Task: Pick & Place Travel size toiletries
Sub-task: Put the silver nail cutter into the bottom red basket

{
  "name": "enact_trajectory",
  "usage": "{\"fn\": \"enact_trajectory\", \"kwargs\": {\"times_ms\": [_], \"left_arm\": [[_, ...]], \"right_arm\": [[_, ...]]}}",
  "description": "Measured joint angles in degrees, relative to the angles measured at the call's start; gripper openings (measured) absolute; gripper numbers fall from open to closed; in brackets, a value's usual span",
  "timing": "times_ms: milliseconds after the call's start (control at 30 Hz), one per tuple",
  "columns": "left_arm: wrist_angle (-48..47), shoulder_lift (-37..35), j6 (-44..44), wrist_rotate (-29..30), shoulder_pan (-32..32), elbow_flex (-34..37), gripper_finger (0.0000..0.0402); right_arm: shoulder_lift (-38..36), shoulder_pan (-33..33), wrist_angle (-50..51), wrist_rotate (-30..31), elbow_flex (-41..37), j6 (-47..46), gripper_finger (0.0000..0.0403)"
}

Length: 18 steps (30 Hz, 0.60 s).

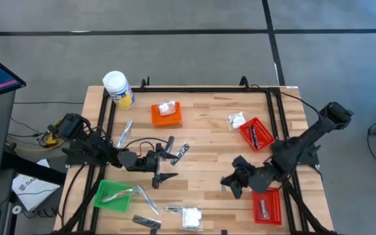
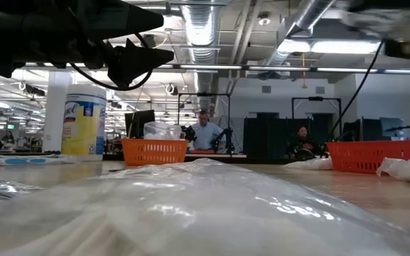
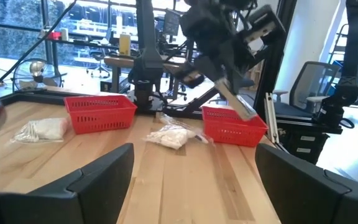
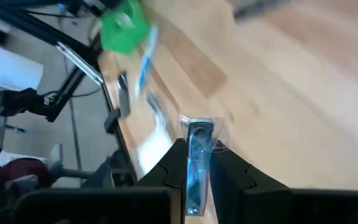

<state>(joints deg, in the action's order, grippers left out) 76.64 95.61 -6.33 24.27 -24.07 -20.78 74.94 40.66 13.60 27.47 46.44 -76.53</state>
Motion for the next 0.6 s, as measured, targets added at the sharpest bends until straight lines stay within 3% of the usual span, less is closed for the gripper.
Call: {"fn": "enact_trajectory", "kwargs": {"times_ms": [333,600], "left_arm": [[0.02,0.0,0.0,0.18,0.02,0.0,0.0328],[-1.12,0.0,0.0,0.15,0.02,0.0,0.0328]], "right_arm": [[0.0,9.44,9.34,-10.39,0.0,-29.94,0.0035],[0.02,14.85,17.33,-18.25,0.0,-46.3,0.0035]]}}
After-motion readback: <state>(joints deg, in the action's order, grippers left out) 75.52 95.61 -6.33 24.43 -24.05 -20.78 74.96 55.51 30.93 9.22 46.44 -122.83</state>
